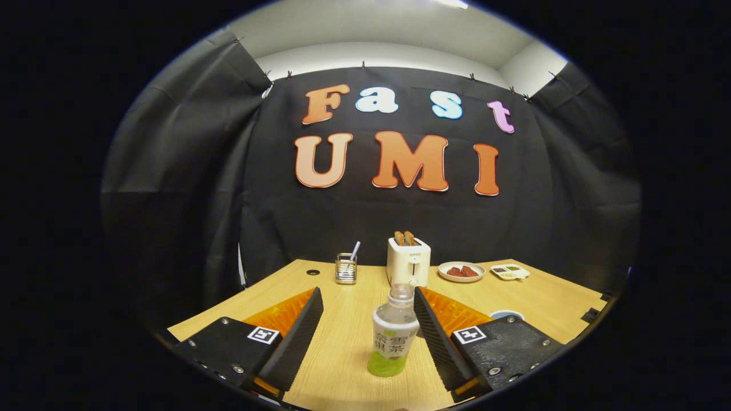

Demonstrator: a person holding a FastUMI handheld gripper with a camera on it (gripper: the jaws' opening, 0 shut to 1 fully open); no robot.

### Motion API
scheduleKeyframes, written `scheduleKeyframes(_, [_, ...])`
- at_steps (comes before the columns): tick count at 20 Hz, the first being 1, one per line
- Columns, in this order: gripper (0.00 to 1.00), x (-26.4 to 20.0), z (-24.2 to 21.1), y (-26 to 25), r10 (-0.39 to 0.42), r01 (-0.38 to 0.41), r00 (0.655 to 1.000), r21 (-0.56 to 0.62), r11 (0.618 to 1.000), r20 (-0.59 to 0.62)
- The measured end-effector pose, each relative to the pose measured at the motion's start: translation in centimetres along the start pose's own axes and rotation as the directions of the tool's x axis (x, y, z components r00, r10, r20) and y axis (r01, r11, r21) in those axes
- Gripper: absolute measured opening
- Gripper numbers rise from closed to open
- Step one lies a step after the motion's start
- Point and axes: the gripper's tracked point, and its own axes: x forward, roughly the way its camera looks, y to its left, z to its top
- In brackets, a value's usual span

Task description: Take the bottle from table, then pour the juice into the cup, finally place the bottle on the coaster

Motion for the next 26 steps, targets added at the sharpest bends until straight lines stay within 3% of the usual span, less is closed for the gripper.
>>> scheduleKeyframes(4, [0.95, 0.3, -3.4, -1.8, -0.076, 0.076, 0.997, -0.015, 0.997, -0.032])
scheduleKeyframes(7, [0.95, 1.6, -6.1, -1.6, -0.061, 0.064, 0.997, 0.051, 0.997, -0.057])
scheduleKeyframes(17, [0.87, 5.0, -11.8, -1.1, -0.022, 0.036, 0.986, 0.084, 0.996, -0.162])
scheduleKeyframes(19, [0.83, 5.5, -12.1, -1.3, -0.021, 0.033, 0.986, 0.072, 0.997, -0.164])
scheduleKeyframes(21, [0.74, 5.8, -11.8, -1.8, -0.027, 0.034, 0.988, 0.043, 0.998, -0.149])
scheduleKeyframes(22, [0.64, 6.1, -11.9, -1.6, -0.022, 0.028, 0.988, 0.042, 0.999, -0.153])
scheduleKeyframes(26, [0.57, 6.2, -11.7, -0.9, 0.003, 0.001, 0.986, 0.025, 1.000, -0.169])
